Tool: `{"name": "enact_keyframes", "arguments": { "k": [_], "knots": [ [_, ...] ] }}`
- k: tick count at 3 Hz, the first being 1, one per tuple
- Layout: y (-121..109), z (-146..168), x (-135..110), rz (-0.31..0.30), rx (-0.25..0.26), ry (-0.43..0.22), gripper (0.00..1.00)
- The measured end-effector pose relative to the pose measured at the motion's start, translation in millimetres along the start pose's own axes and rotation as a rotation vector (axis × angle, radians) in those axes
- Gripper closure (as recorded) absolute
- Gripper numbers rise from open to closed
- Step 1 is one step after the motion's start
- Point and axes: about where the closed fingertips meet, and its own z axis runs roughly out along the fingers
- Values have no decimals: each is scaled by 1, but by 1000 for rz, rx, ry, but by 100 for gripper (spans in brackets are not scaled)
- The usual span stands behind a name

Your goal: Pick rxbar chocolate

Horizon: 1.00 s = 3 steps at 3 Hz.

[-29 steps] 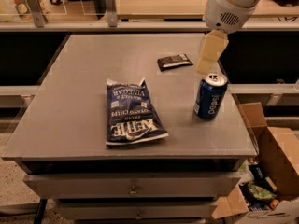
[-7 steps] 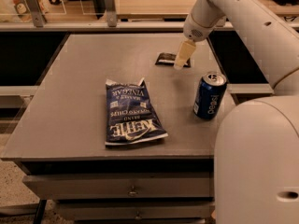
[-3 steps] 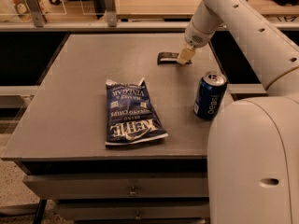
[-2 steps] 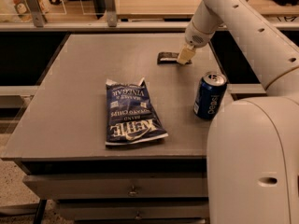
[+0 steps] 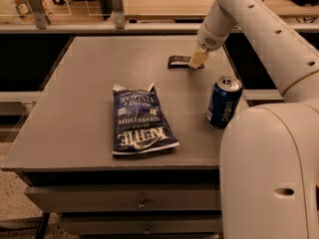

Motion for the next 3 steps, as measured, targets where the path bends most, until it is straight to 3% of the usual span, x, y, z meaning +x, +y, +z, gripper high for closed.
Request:
{"name": "enact_keyframes", "arguments": {
  "k": [1, 3],
  "knots": [
    [0, -1, 0, 0, 0, 0, 99],
    [14, -12, 1, -14, -33, -47, 100]
  ]
}}
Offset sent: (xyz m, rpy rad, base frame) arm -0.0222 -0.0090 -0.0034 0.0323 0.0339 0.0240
